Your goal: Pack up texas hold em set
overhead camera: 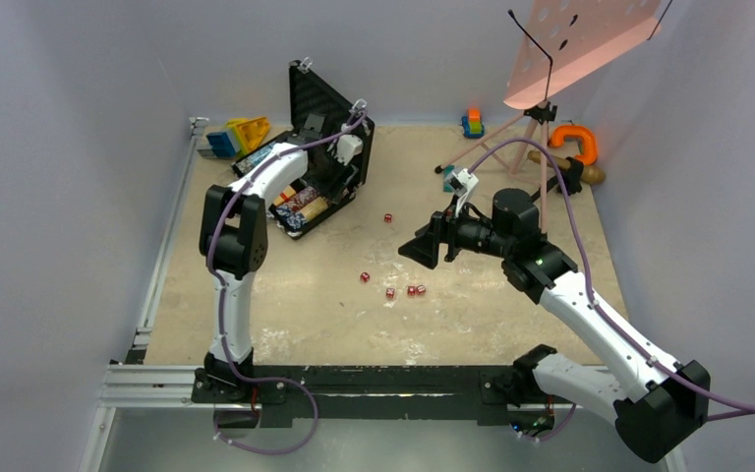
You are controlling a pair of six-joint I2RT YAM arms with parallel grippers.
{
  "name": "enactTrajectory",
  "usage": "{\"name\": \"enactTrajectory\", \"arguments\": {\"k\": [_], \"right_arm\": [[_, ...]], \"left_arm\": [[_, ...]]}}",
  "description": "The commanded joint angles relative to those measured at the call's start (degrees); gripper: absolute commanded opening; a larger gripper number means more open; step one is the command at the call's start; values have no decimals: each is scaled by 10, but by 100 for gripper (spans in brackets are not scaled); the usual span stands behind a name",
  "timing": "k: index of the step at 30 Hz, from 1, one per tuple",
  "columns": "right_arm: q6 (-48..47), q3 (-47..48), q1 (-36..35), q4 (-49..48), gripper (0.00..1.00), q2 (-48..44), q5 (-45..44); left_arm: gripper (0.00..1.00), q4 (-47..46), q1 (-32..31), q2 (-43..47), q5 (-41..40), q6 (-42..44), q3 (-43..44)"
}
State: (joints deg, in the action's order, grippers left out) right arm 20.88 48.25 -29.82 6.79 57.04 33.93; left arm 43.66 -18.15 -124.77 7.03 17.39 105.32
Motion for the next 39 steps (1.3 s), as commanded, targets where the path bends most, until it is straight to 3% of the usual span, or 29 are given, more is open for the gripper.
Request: {"name": "enactTrajectory", "arguments": {"k": [1, 8, 20, 29, 36, 39], "right_arm": [[-7, -5, 2, -7, 79, -2, -6], [-10, -4, 2, 0, 78, -6, -18], [-6, -18, 2, -22, 78, -32, -91], [7, -36, 2, -35, 79, -47, -157], [-15, -65, 2, -64, 81, -78, -210], [-26, -92, 2, -96, 82, -101, -249]], "left_arm": [[70, -26, 1, 16, -12, -2, 20], [76, -67, 1, 59, -15, -7, -18], [80, -212, 1, 285, -24, -58, -250], [83, -204, 2, 432, -50, -147, -342], [99, -184, 1, 564, -60, -240, -407], [100, -159, 1, 608, -68, -283, -432]]}}
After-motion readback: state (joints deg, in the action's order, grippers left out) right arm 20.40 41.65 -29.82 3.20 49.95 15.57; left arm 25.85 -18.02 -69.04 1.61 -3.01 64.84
